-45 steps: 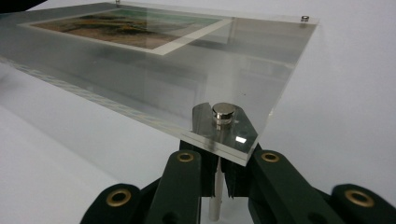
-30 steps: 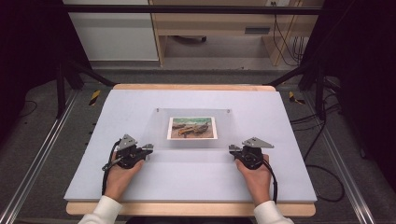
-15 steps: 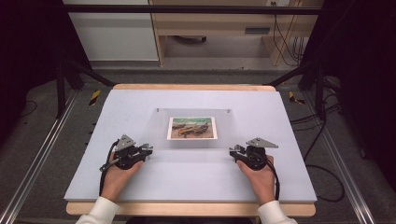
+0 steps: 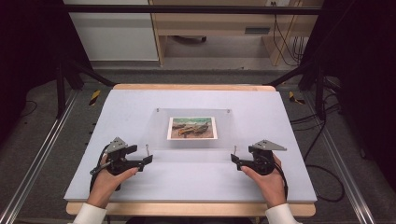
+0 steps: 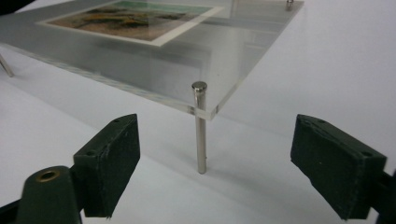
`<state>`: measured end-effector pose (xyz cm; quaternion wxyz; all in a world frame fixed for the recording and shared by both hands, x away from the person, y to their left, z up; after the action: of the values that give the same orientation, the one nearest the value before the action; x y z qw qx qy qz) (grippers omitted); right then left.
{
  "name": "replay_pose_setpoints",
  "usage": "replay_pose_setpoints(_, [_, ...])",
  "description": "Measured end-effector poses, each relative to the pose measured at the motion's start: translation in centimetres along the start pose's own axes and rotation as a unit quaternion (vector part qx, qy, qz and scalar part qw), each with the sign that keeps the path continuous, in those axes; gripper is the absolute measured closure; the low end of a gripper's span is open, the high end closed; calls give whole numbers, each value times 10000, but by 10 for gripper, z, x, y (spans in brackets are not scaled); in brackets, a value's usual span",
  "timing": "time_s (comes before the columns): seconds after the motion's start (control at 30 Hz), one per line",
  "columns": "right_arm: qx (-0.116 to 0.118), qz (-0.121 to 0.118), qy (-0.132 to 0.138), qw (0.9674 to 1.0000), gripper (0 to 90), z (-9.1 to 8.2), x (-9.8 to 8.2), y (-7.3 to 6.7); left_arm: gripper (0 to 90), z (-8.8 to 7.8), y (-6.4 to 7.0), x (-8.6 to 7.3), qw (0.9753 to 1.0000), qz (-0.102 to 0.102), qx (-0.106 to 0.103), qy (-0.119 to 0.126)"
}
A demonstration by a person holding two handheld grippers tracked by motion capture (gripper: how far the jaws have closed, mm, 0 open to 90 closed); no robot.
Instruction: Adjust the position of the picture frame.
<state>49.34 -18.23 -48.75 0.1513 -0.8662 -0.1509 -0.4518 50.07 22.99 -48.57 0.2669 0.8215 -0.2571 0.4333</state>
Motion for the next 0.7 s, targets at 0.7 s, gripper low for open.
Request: replay_pose_setpoints(0.7, [-188,-215,618,9977,111,-7,26,0,82,-5,5,20,9977,121,70,663])
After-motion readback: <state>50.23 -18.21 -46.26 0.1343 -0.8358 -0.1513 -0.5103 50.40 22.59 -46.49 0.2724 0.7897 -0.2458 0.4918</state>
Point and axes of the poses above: each handheld gripper's, and its own axes: z roughly forward along the jaws, x roughly out of its top, y roughly to its right, the point moved 5 cm from there along z, roughly forward along the jaws, and after that the axes turned 5 degrees about -x, right-handed, at the moved point
